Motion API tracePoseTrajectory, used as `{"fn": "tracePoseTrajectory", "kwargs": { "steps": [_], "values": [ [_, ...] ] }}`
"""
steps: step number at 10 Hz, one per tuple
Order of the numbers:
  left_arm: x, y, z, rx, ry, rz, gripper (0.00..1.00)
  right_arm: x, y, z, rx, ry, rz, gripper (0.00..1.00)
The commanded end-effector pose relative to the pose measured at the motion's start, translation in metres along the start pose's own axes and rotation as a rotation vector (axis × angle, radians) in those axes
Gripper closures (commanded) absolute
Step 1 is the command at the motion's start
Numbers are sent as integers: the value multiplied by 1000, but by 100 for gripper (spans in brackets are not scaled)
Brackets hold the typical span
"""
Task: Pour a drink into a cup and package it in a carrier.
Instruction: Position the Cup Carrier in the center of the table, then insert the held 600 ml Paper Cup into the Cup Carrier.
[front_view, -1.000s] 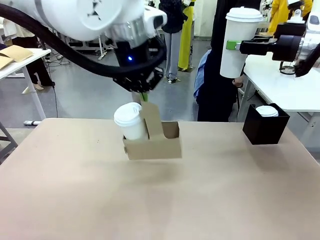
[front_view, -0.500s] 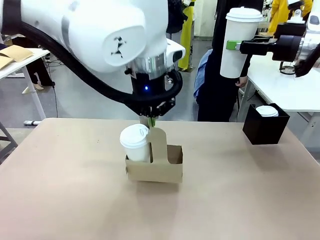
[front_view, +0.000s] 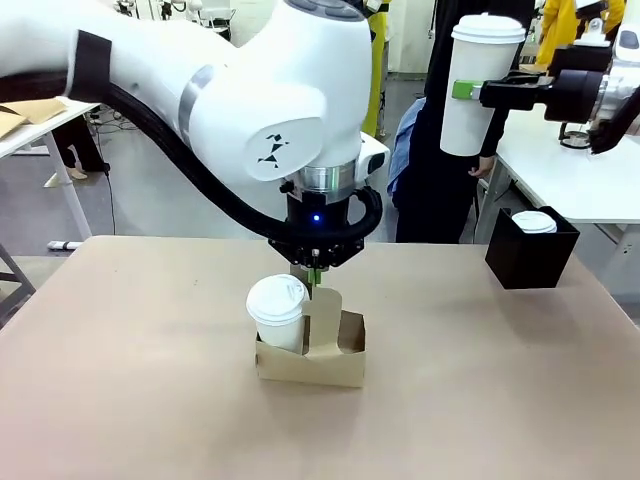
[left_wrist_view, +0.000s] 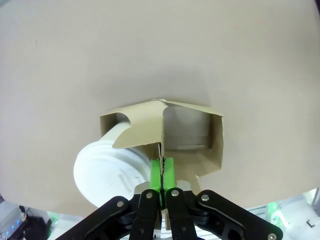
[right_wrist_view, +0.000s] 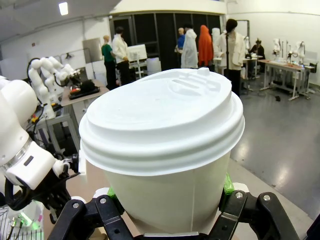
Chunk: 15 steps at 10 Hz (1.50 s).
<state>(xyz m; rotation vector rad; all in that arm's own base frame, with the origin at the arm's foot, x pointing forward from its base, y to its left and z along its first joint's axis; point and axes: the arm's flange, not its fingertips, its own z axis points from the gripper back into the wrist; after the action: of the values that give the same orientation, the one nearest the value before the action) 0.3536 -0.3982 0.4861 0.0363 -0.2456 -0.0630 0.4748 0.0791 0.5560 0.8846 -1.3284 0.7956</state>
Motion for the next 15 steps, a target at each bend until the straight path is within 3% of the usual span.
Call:
{"fn": "tracePoseTrajectory", "kwargs": {
  "steps": [1, 6, 7, 8, 9, 10, 11, 13, 15],
  "values": [
    [-3, -11, 2, 21, 14, -42, 98, 4, 1, 0, -3, -6, 10, 19],
    [3, -3, 3, -4, 1, -5, 98, 4, 1, 0, -3, -6, 10, 19],
    [4, 8, 9, -61, -23, -65, 38, 4, 1, 0, -3, -6, 10, 19],
    [1, 18, 20, -101, -30, -88, 39, 4, 1, 0, -3, -6, 10, 19],
    [-2, 26, 36, -117, -47, -138, 0, 0, 0, 0, 0, 0, 0, 19],
    [-3, 35, 51, -147, -55, -172, 37, 2, -16, -6, 29, 11, -61, 19],
    [-4, 49, 66, -177, -68, -205, 0, -3, -25, -14, 97, 38, -72, 19],
    [-13, 92, 83, -267, -58, -358, 0, -26, -25, -25, 309, 75, -52, 19],
    [-18, 137, 89, -325, -141, -569, 0, -51, -11, -29, 528, 73, 8, 19]
  ]
}}
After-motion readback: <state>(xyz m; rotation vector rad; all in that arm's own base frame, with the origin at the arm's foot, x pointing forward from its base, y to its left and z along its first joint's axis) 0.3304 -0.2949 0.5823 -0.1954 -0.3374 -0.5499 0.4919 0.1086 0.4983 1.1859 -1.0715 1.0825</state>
